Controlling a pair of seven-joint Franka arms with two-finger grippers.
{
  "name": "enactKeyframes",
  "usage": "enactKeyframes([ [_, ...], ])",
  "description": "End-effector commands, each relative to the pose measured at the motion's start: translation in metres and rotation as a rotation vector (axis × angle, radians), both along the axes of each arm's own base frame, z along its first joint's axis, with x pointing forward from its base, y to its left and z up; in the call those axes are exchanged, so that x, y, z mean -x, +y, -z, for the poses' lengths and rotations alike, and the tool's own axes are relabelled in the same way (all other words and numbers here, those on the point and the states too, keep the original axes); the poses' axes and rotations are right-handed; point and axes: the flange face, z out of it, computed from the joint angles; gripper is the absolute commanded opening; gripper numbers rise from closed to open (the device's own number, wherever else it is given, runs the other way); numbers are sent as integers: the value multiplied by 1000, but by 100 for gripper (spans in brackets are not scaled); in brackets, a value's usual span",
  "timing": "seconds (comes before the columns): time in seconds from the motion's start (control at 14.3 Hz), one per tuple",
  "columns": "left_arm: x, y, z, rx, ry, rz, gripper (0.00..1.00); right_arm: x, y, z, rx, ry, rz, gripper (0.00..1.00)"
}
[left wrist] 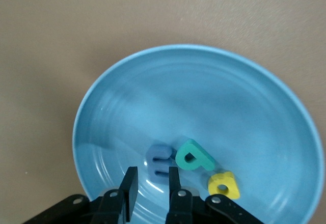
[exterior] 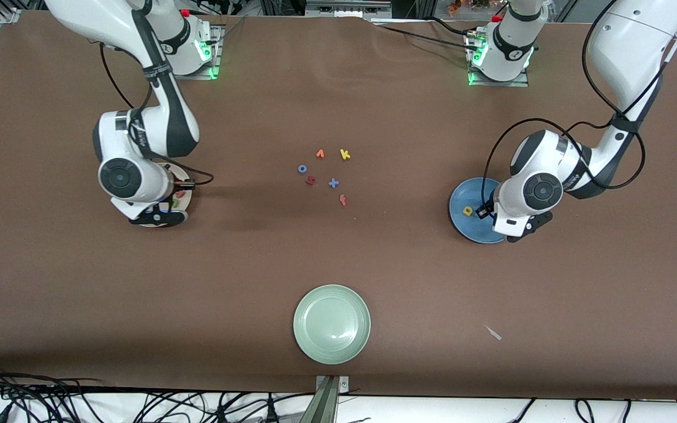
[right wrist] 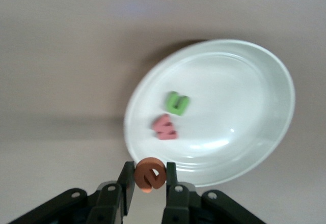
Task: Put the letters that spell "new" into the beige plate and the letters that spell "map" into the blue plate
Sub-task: 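Carry the blue letter to the blue plate while the right carries orange, then open the left gripper over the blue plate while the right releases orange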
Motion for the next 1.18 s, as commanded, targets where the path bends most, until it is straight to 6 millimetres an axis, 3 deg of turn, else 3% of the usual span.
enactKeyframes([
  [0.0, -8, 7, -16, -27, -16, 27, 100, -1, -37, 20, 3, 40, 35, 22],
  [0.07, -10, 7, -22, -41, 2, 30, 100, -2, -46, 27, 7, 45, 42, 23],
  [0.14, -19, 5, -35, -46, -1, 44, 100, -4, -47, 28, 3, 41, 37, 41],
  [0.21, -28, 3, -52, -48, -1, 52, 100, -4, -44, 27, 7, 40, 43, 83],
  [0.28, -35, -7, -70, -49, 10, 79, 100, -9, -41, 19, -2, 32, 29, 100],
  [0.49, -60, -11, -132, -45, 28, 146, 100, -26, -20, -26, -3, 89, 14, 100],
  [0.63, -74, -2, -171, -20, 32, 231, 100, -38, -4, -64, -4, 116, 4, 100],
  [0.84, -90, 14, -226, 37, 35, 378, 100, -43, 10, -103, -5, 140, -10, 100],
  [0.98, -94, 22, -255, 92, 21, 456, 100, -41, 12, -131, -20, 138, -13, 100],
  [1.12, -84, 20, -297, 137, -27, 540, 100, -36, 18, -158, -75, 127, -12, 100],
])
